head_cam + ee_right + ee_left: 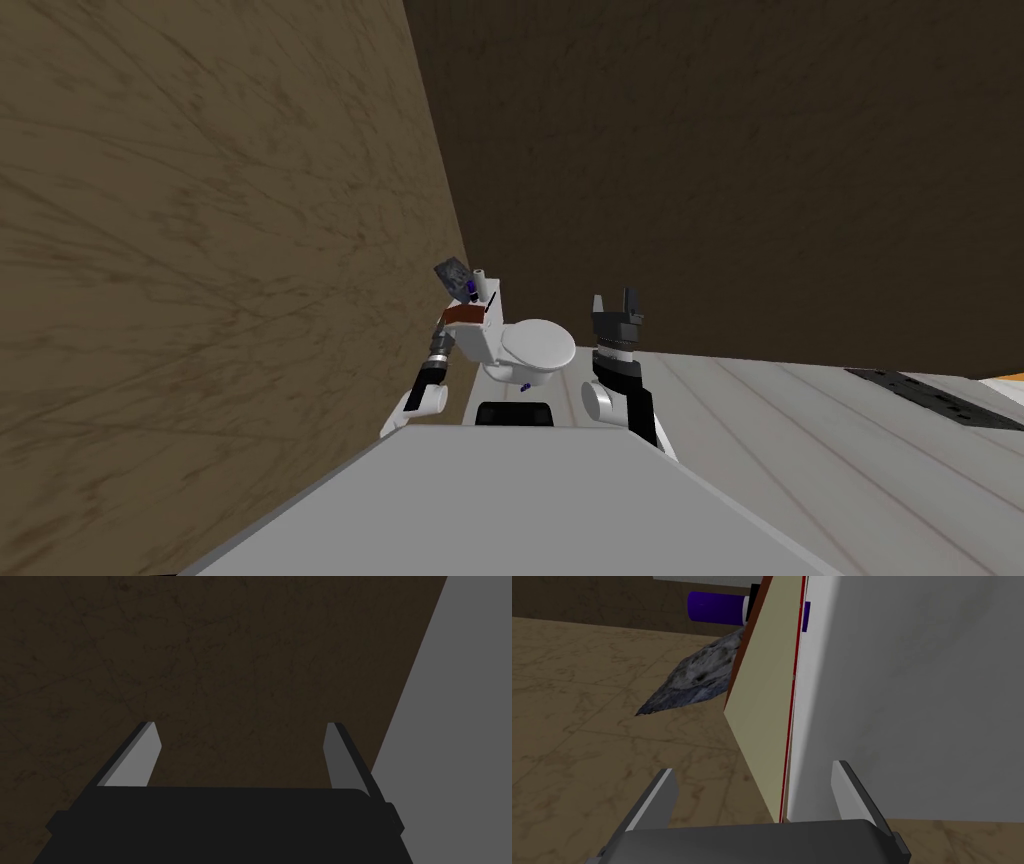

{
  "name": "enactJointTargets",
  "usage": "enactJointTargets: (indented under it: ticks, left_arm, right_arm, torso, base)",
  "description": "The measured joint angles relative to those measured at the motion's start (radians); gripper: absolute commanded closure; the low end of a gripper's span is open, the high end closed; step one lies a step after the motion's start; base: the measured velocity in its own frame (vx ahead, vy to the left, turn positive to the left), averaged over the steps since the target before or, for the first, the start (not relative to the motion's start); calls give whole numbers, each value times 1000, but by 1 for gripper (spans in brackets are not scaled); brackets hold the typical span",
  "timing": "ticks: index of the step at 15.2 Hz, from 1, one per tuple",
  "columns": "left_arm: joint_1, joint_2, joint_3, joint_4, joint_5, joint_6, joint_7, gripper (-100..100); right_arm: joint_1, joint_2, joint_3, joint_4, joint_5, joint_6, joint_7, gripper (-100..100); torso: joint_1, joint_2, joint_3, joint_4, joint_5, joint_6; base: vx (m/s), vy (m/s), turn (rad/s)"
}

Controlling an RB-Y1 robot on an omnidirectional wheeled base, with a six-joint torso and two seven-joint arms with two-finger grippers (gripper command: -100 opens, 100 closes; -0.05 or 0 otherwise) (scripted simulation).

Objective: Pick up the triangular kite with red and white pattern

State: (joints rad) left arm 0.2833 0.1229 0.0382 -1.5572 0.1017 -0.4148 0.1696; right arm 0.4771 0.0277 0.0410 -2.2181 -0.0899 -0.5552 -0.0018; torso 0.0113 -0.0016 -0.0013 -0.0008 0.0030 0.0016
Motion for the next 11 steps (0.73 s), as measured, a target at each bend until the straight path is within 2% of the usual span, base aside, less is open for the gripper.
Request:
enactJointTargets:
  ticks: [4, 8, 9, 11]
  left_arm:
    - [-10, 7, -29, 38, -6, -49, 2, -100]
    - [-10, 19, -24, 2, -5, -21, 5, -100]
    - [-10, 20, -23, -1, -4, -16, 5, 100]
    - [-11, 12, -28, 27, -6, -35, 4, 100]
  right_arm:
    - [0, 0, 0, 0, 0, 0, 0, 0]
    - [0, 0, 0, 0, 0, 0, 0, 0]
    - [0, 0, 0, 0, 0, 0, 0, 0]
    - [0, 0, 0, 0, 0, 0, 0, 0]
  torso:
    - [0, 1, 0, 0, 0, 0]
    - [-11, -7, -4, -1, -2, 0]
    - [-12, -7, -4, -2, -2, 0]
    - [-10, -2, -1, 0, -3, -1]
  base:
    - [-49, 115, -80]
    - [56, -17, 1]
    - [-11, -3, 3]
    - [-48, 16, -2]
